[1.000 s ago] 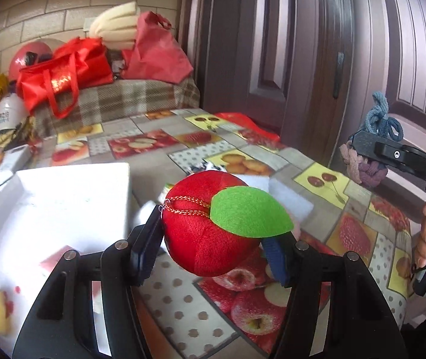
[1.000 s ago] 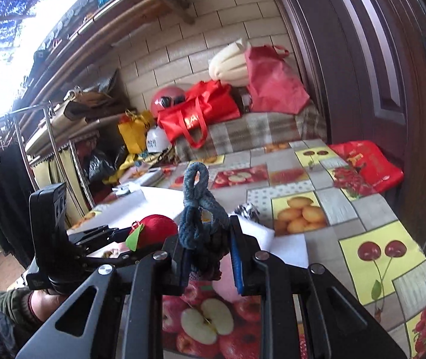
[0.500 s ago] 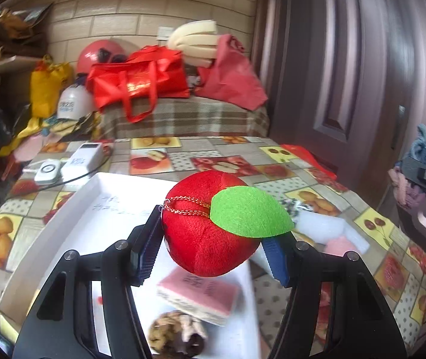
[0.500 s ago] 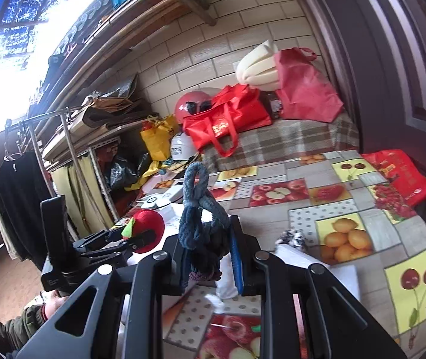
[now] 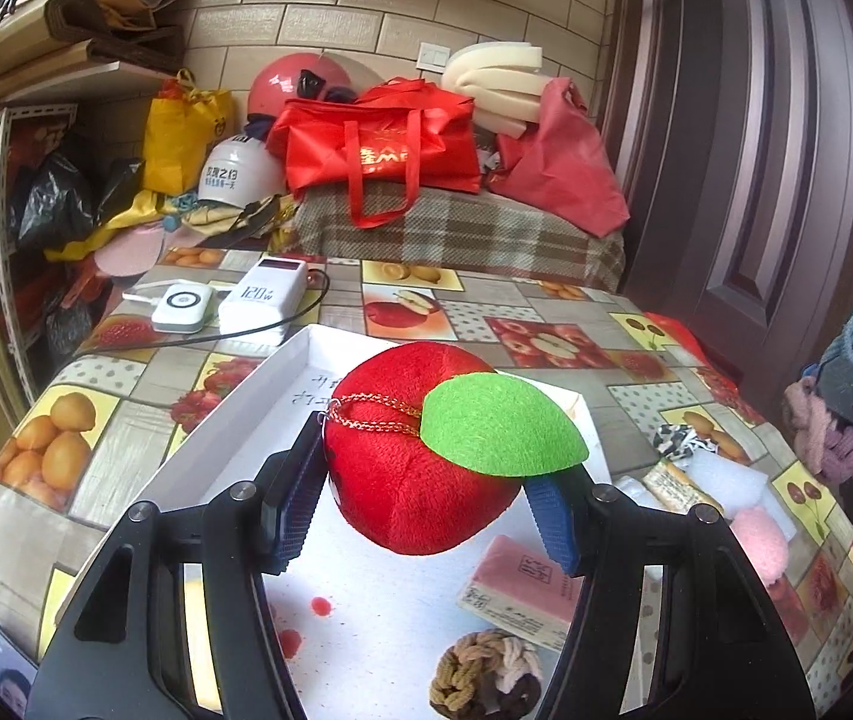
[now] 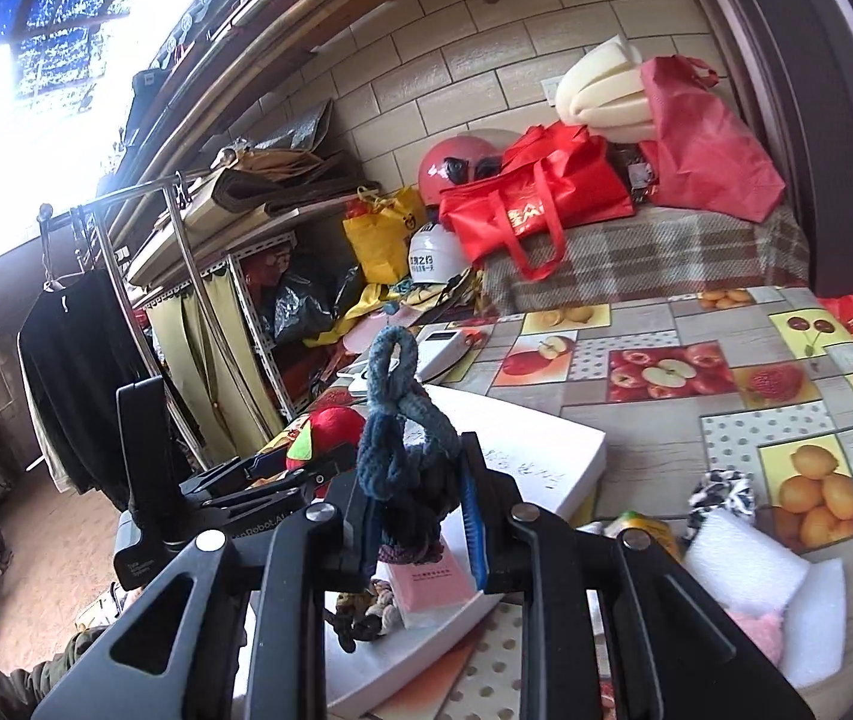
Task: Organize soft objects
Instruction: 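Carry the apple plush and rope knot over the white tray and open both tools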
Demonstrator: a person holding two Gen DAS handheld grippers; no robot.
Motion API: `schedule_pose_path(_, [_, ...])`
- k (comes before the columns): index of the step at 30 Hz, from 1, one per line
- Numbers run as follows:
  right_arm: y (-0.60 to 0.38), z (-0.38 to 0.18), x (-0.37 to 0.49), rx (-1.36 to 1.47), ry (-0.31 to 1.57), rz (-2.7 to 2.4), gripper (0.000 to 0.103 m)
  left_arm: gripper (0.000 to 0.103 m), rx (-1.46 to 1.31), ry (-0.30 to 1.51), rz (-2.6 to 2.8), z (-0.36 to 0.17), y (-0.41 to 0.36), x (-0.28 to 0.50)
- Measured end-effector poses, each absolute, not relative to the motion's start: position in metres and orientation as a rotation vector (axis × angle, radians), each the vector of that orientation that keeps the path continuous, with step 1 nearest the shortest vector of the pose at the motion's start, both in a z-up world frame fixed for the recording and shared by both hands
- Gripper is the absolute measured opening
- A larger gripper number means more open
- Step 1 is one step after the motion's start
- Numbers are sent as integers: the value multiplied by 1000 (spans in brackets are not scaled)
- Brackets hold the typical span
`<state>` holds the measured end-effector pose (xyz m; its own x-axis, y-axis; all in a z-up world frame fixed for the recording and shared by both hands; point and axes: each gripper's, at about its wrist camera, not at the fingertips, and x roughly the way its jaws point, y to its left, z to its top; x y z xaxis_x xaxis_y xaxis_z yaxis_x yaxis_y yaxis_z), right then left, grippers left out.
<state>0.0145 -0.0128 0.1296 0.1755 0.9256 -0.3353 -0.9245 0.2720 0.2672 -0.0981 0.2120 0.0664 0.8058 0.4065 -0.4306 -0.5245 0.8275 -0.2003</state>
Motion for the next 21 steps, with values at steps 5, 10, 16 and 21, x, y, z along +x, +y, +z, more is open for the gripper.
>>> schedule_pose_path(5, [25,104,17,-46,559,1315,22,62,-375,431,528,53,228,-95])
schedule_pose_path(10, [53,72,21,-62,655,1304,22,62,-414,437,550,48,235,-97])
schedule_pose_path(16, [59,58,26,-43,676,1260,42,67,-486,420,586,45,246,-104])
schedule_pose_path(21, [49,60,25,-4,641,1254,103,83,-579,428,646,48,254,-109])
